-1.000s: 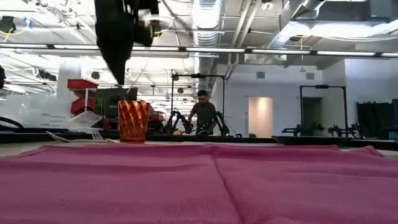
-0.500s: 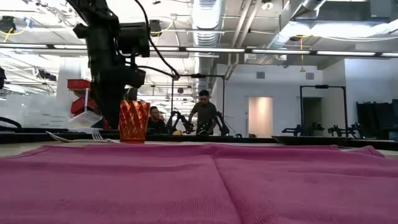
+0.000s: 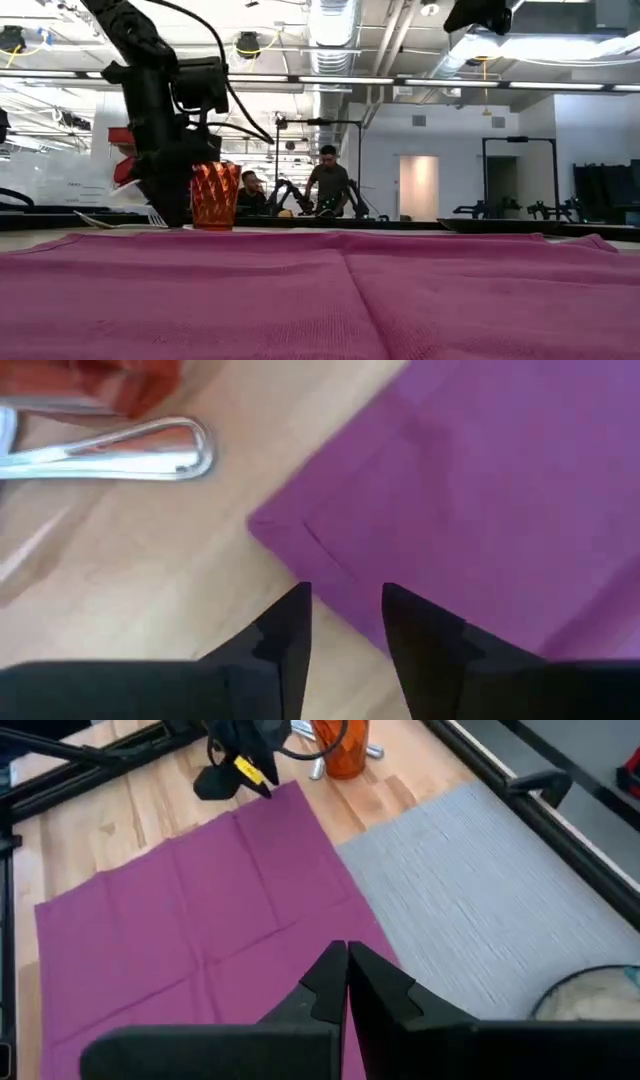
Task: Set table place
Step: Fold the purple napkin
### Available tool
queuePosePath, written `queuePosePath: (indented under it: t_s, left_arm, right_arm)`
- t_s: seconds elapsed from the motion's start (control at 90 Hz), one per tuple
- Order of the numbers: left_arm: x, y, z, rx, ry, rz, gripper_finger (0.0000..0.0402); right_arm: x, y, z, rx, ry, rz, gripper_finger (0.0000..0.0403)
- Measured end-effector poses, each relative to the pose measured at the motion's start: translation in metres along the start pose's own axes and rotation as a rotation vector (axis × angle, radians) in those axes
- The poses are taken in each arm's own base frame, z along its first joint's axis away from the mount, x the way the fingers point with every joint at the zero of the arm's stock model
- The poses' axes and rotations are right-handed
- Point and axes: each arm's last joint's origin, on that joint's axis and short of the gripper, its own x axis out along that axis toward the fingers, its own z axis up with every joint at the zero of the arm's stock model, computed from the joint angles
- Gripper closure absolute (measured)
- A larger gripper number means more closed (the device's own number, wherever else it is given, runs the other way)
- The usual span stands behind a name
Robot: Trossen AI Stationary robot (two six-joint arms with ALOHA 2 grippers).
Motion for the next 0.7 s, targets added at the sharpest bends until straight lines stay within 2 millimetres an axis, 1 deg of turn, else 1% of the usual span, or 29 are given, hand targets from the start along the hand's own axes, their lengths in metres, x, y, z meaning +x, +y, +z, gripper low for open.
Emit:
queuePosePath:
  t_s: [0.233, 0.356, 0.5, 0.589, 0.644, 0.7]
  left_arm:
    - [0.001, -0.003, 0.006, 0.001, -0.066, -0.023, 0.0296]
    - [0.012, -0.005, 0.006, -0.003, -0.030, -0.025, 0.0308]
    - [0.025, -0.011, 0.006, 0.001, 0.005, -0.018, 0.0323]
    - [0.027, -0.013, 0.007, -0.004, 0.003, -0.024, 0.0327]
    - [0.027, -0.013, 0.007, -0.006, 0.008, -0.024, 0.0339]
    - [0.026, -0.014, 0.008, -0.007, 0.012, -0.029, 0.0367]
  right_arm:
    - [0.007, 0.000, -0.004, 0.011, -0.003, 0.003, 0.0403]
    - [0.011, -0.001, -0.008, 0.019, 0.020, 0.003, 0.0403]
    - [0.011, 0.000, -0.008, 0.026, 0.019, 0.012, 0.0403]
    - [0.009, -0.001, -0.008, 0.026, 0.015, 0.014, 0.0403]
    - [0.009, -0.001, -0.008, 0.022, 0.013, 0.015, 0.0403]
    - [0.009, -0.001, -0.008, 0.020, 0.013, 0.015, 0.0403]
